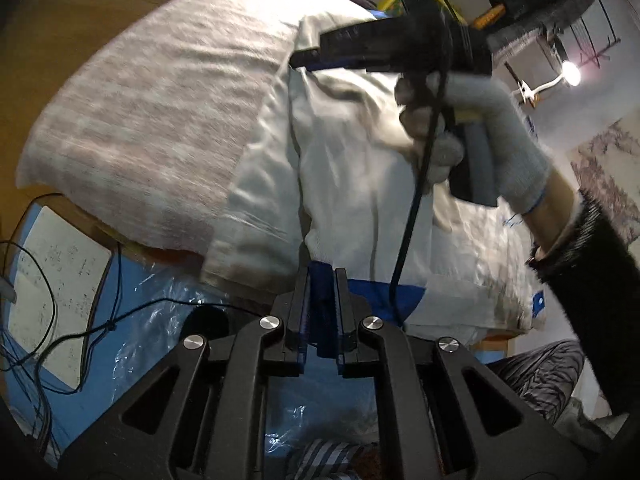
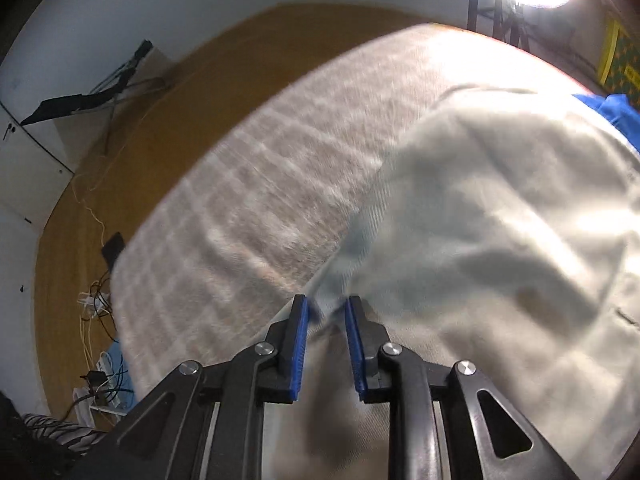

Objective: Fold large clothes

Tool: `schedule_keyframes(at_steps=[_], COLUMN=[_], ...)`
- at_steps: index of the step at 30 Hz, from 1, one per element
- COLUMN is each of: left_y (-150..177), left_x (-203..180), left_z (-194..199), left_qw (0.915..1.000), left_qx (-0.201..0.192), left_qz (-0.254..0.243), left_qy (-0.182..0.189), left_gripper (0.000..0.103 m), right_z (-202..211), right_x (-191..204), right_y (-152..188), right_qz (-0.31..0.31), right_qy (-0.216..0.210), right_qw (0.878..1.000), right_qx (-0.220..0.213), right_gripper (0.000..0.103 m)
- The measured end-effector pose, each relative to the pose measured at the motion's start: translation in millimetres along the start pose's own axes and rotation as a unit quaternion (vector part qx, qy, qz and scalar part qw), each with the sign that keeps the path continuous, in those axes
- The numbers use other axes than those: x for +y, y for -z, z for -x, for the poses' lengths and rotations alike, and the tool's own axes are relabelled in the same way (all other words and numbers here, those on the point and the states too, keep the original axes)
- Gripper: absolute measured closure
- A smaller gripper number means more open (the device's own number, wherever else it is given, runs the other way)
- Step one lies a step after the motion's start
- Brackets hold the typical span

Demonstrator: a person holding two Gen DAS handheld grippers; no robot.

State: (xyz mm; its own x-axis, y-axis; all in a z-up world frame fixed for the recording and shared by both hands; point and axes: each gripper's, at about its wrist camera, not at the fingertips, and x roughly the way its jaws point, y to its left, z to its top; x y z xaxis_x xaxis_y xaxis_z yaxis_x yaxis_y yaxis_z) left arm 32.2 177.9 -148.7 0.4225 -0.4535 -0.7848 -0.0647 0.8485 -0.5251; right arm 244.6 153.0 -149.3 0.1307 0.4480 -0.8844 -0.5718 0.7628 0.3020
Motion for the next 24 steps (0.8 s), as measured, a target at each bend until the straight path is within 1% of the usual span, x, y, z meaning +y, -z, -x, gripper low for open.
schedule_keyframes(at_steps=[2, 4, 6, 7, 8, 9, 10, 11, 13, 14, 15, 18, 21, 23, 24], left_y=[-3, -6, -8, -9, -10, -11, -11, -14, -18, -21, -24, -26, -26, -26, -25], left_x=[9, 18, 28, 32, 35, 37, 39, 42, 46, 48, 50, 58, 64, 64, 62], left_z=[9, 17, 23, 26, 27, 26, 24, 19, 9, 3, -3, -18, -22, -22, -21], left_qw=[0.9995, 0.9988, 0.9974, 0.9969, 0.9966, 0.9965, 0.9966, 0.9967, 0.9965, 0.9965, 0.9962, 0.9938, 0.9915, 0.9922, 0.9931], left_qx=[-0.018, -0.033, -0.045, -0.045, -0.048, -0.049, -0.044, -0.034, -0.020, -0.011, -0.003, 0.021, 0.027, 0.029, 0.030], left_qz=[0.023, 0.036, 0.054, 0.060, 0.064, 0.067, 0.069, 0.074, 0.080, 0.082, 0.086, 0.107, 0.123, 0.118, 0.111], left_qy=[0.010, 0.004, 0.017, 0.024, 0.019, 0.009, 0.006, 0.008, 0.008, 0.005, 0.008, 0.022, 0.033, 0.028, 0.025], left_gripper=[0.094, 0.093, 0.093, 0.090, 0.088, 0.077, 0.064, 0.060, 0.060, 0.060, 0.060, 0.060, 0.061, 0.072, 0.080], right_z=[1, 3, 16, 21, 25, 30, 31, 34, 35, 34, 33, 28, 16, 5, -1], right_x=[-4, -10, -12, -12, -10, -10, -9, -9, -8, -8, -9, -11, -5, 0, 3], right_y=[-4, -8, -10, -12, -13, -14, -17, -19, -25, -29, -32, -42, -52, -58, -60], right_qz=[-0.011, -0.024, -0.027, -0.026, -0.024, -0.024, -0.023, -0.022, -0.029, -0.036, -0.043, -0.068, -0.080, -0.082, -0.082], right_qy=[-0.012, -0.023, -0.032, -0.039, -0.043, -0.042, -0.039, -0.033, -0.020, -0.015, -0.013, -0.004, 0.006, 0.028, 0.044], right_qw=[1.000, 0.999, 0.999, 0.999, 0.999, 0.999, 0.999, 0.999, 0.999, 0.999, 0.999, 0.998, 0.997, 0.996, 0.995], right_qx=[0.005, 0.014, 0.006, -0.001, -0.003, -0.005, -0.005, -0.004, 0.001, 0.003, 0.005, 0.013, 0.021, 0.031, 0.035], right_gripper=[0.084, 0.079, 0.068, 0.067, 0.067, 0.067, 0.067, 0.066, 0.053, 0.043, 0.040, 0.040, 0.040, 0.041, 0.041])
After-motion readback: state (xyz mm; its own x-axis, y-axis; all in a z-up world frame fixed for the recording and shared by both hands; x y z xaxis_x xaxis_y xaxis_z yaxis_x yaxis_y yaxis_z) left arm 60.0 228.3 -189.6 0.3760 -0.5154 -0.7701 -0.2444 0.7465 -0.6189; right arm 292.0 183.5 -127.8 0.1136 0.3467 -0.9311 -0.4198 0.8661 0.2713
